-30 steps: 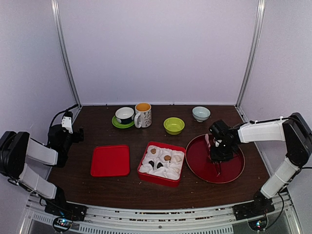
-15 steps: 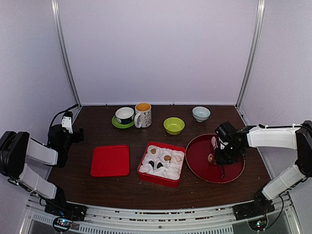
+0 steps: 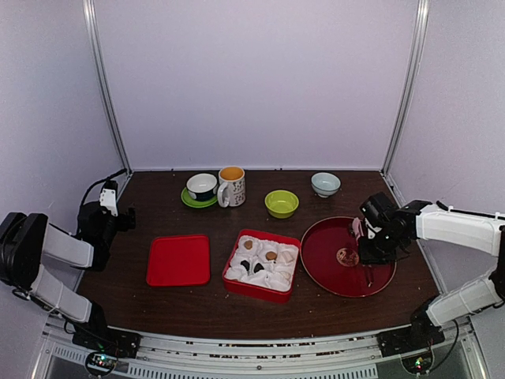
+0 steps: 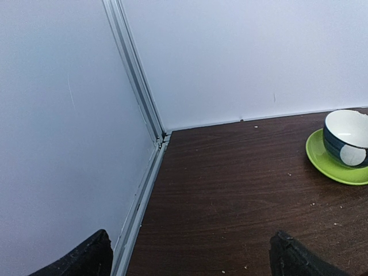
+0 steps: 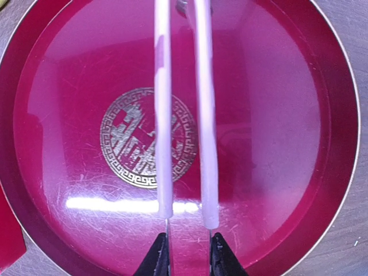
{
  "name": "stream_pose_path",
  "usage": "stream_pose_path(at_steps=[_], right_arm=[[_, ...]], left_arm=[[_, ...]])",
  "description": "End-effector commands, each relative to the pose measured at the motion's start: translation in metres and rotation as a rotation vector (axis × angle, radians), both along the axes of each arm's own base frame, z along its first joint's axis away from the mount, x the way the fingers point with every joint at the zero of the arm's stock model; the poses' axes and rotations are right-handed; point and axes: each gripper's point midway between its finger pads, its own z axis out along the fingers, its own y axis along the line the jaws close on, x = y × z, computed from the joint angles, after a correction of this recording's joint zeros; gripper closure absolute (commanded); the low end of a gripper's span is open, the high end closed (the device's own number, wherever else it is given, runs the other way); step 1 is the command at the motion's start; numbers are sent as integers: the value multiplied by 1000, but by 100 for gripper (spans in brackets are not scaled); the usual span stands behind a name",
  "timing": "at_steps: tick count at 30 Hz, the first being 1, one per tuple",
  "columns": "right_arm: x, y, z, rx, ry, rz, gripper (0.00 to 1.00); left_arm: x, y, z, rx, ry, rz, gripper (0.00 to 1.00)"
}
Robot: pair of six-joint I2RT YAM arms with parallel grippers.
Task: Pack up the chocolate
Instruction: Pick up the clamp from the plate, then adjust the fake chocolate on the plate.
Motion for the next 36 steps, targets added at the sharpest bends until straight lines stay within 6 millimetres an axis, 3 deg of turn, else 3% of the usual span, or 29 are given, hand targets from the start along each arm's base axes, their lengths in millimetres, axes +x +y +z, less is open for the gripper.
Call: stream_pose_path(at_steps=[1, 7, 14, 25, 30, 36], right_arm=[[7, -3, 11, 5, -23, -10, 75], [10, -1, 6, 10, -4, -10, 76], [18, -17, 6, -8, -1, -62, 79], [33, -18, -12, -47, 55, -56, 82], [45, -3, -18, -18, 90, 9, 85], [21, 15, -28, 44, 180, 129, 89]], left_arm=[[4, 3, 16, -4, -63, 3, 2], [4, 2, 16, -4, -64, 3, 2], [4, 2, 16, -4, -63, 2, 2], [4, 2, 16, -4, -63, 3, 2], [4, 2, 16, -4, -63, 2, 2], [4, 2, 17, -4, -65, 2, 2]])
